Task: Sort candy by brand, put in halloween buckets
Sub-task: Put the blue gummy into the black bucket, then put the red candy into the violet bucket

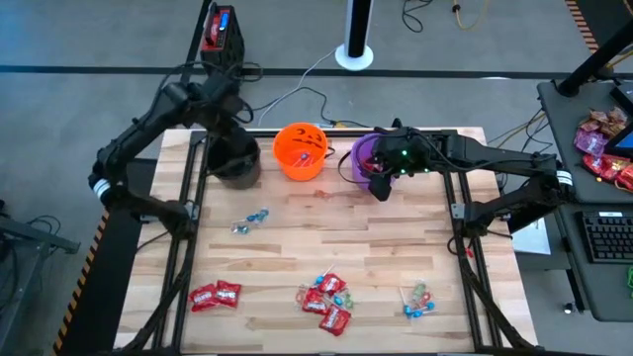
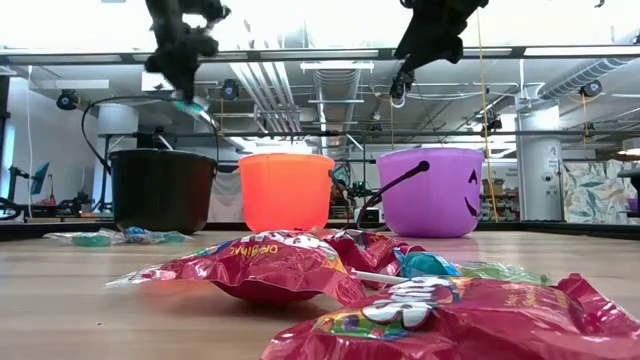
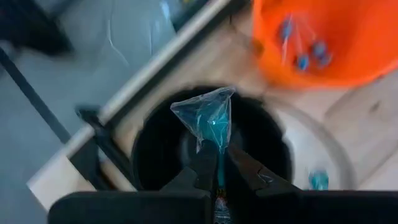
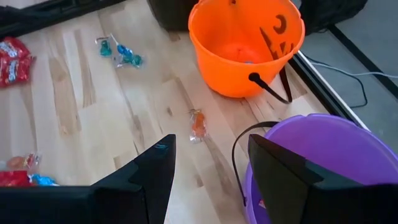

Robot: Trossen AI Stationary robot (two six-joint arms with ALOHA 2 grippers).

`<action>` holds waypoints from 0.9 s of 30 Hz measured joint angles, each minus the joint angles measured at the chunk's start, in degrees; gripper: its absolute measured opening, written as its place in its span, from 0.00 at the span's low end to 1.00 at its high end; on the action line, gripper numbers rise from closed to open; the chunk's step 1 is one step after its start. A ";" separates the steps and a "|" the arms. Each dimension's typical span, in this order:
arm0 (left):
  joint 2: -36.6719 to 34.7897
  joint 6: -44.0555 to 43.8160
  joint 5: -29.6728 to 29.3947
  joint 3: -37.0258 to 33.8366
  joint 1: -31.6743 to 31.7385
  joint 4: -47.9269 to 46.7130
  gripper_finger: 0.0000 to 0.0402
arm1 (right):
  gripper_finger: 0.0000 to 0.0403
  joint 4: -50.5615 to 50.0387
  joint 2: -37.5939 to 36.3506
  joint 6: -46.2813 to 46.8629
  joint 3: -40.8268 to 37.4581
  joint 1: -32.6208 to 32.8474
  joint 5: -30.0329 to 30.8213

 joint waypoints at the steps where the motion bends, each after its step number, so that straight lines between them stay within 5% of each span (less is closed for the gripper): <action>1: 0.68 0.59 1.54 -0.65 0.99 -0.92 0.00 | 0.48 0.04 0.00 0.38 0.00 0.00 -0.01; 4: 2.31 3.16 4.14 -2.40 2.18 -2.31 0.00 | 0.48 0.01 0.00 1.61 0.00 0.00 -0.04; 9: 5.59 4.87 -1.10 -3.58 2.28 -2.09 0.01 | 0.48 -0.21 0.00 2.64 0.00 0.00 -0.11; 23: 7.57 4.52 -2.04 -3.57 2.21 -2.54 0.14 | 0.48 -0.88 0.00 4.72 -0.02 0.04 -0.73; 27: 7.20 1.77 -1.17 -1.97 1.87 -2.66 0.16 | 0.48 -1.43 0.00 5.40 -0.02 0.04 -4.73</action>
